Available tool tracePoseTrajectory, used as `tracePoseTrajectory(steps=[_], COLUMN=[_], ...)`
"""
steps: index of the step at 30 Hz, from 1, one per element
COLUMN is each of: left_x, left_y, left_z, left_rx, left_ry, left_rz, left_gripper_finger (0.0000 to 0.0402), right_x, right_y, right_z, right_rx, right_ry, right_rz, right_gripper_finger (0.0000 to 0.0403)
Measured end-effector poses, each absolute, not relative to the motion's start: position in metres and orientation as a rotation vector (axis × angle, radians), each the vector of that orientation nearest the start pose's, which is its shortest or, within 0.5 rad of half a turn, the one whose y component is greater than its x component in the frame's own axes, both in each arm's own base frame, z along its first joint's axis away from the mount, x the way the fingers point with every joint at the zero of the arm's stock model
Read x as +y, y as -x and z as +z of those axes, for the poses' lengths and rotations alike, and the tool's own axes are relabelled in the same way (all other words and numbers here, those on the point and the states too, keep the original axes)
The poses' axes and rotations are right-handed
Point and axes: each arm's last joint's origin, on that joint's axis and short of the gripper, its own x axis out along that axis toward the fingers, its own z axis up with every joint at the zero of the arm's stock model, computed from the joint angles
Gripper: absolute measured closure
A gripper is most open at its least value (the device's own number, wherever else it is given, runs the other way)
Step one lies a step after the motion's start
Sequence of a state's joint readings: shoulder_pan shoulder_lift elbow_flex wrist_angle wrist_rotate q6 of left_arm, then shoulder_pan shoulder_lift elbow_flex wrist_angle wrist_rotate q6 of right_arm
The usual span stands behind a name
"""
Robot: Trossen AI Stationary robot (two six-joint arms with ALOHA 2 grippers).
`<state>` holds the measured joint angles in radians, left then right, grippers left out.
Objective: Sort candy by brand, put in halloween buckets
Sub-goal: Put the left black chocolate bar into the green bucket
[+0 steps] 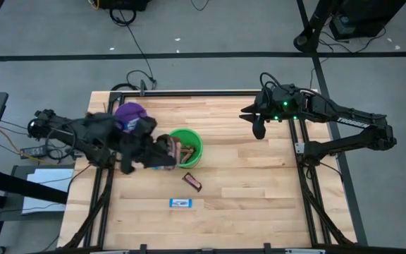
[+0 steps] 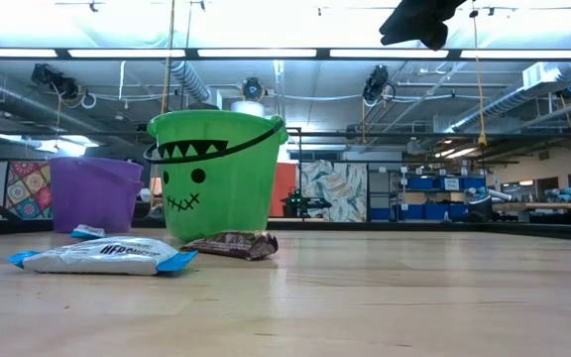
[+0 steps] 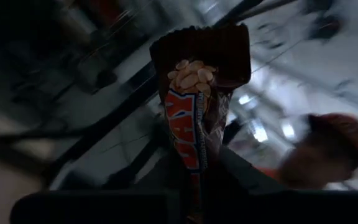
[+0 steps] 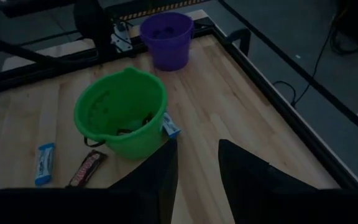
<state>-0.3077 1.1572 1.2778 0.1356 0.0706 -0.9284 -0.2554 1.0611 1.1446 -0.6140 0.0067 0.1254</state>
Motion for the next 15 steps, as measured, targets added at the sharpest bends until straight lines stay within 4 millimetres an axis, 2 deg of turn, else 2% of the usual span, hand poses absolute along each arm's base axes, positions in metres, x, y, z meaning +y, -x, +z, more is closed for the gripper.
tracePoseTrajectory(steps=[5, 15], left_x=[-0.074, -0.079], left_y=[-0.23, -0.245], left_z=[0.466, 0.455], left_rx=[-0.143, -0.094], left_ry=[0.98, 0.97], left_rz=[-0.477, -0.457], left_gripper_finger=[0.0348, 0.0348], right_x=[-0.054, -0.053], right_y=[-0.207, -0.207], right_z=[0.365, 0.365], right_rx=[0.517, 0.52], right_ry=[-0.148, -0.137], right_rz=[-0.278, -0.247], right_gripper_finger=[0.0275, 0.0275])
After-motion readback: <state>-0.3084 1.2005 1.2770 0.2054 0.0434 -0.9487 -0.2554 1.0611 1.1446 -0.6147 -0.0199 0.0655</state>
